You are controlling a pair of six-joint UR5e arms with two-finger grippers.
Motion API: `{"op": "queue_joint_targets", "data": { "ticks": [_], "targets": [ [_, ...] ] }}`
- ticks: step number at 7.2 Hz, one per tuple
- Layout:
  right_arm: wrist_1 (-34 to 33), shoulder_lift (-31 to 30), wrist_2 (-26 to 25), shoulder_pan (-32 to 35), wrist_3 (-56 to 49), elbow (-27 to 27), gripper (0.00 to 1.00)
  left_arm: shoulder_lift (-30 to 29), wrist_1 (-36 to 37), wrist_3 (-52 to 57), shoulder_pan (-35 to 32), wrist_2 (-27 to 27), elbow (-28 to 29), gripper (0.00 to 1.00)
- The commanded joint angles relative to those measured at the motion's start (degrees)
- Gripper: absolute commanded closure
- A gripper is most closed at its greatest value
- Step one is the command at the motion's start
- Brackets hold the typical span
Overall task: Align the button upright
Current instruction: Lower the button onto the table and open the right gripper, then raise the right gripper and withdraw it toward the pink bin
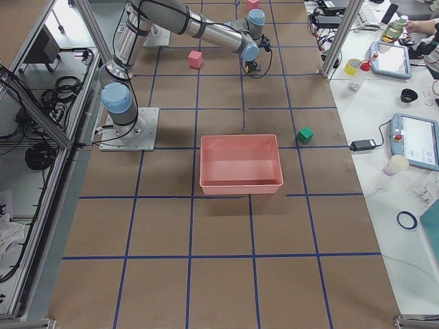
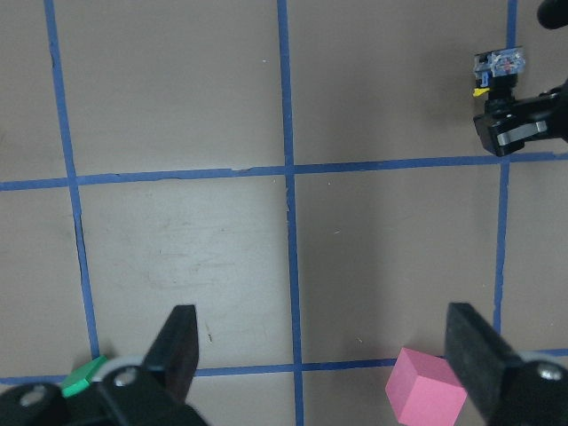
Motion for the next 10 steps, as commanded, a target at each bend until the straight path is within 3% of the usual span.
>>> {"op": "queue_joint_targets", "data": {
  "ticks": [1,2,3,5,8,10],
  "targets": [
    [-0.2,0.0,0.1,-0.1,0.5,0.2,0.43,0.0,0.0,0.0,0.0,0.0,0.0,0.00],
    [-0.7,-0.4,0.3,0.0,0.5,0.2,0.15,0.0,0.0,0.0,0.0,0.0,0.0,0.00],
    [-0.6,-1.3,0.9,-0.1,0.7,0.2,0.08,0.0,0.0,0.0,0.0,0.0,0.0,0.00],
    [-0.5,-2.6,0.9,-0.1,1.4,0.2,0.04,0.0,0.0,0.0,0.0,0.0,0.1,0.00],
    [1.3,-10.7,-1.1,-1.1,1.6,0.9,0.00,0.0,0.0,0.0,0.0,0.0,0.0,0.00],
    [8.3,-12.4,-10.7,-3.8,1.4,1.0,0.00,0.0,0.0,0.0,0.0,0.0,0.1,0.00]
  ]
}}
